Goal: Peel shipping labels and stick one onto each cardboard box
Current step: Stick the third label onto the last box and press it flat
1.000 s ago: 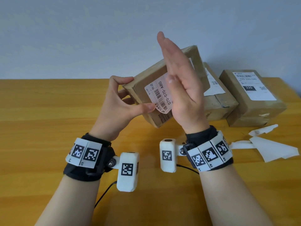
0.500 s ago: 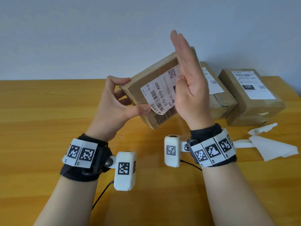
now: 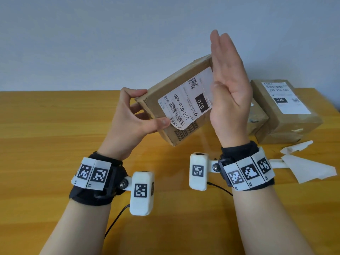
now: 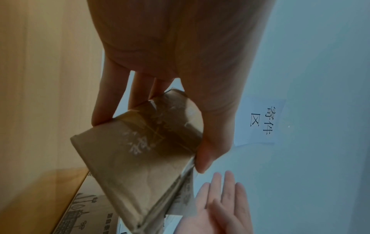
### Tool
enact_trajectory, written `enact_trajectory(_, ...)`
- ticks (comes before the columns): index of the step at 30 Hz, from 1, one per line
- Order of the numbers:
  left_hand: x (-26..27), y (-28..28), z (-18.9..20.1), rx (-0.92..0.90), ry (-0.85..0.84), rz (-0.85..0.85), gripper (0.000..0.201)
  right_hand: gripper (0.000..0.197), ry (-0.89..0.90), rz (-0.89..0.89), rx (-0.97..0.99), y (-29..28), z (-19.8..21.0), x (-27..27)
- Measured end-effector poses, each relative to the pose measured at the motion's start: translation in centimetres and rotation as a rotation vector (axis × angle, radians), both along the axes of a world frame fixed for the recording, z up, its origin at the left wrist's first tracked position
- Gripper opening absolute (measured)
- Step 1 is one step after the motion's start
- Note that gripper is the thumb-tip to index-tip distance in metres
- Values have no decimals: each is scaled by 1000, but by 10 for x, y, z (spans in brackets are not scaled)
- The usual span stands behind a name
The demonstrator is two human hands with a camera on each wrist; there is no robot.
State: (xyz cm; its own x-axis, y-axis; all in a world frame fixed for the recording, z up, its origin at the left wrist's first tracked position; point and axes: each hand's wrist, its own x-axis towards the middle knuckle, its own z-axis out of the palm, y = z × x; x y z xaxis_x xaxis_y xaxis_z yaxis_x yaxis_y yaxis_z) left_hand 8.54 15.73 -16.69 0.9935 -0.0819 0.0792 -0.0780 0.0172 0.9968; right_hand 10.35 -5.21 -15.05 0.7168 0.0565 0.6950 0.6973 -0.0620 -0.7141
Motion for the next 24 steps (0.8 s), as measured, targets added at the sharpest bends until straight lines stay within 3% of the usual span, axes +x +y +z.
enact_trajectory(5, -1, -4, -1, 12, -6, -25, 81, 68, -27, 215, 33, 19, 7, -13)
enact_trajectory(10, -1, -9, -1, 1, -11, -31, 81, 72, 6, 315, 48, 34, 8, -18)
enact_trajectory(24, -1, -6, -5, -68, -39, -13, 76, 74, -18, 87, 50, 27, 3, -9)
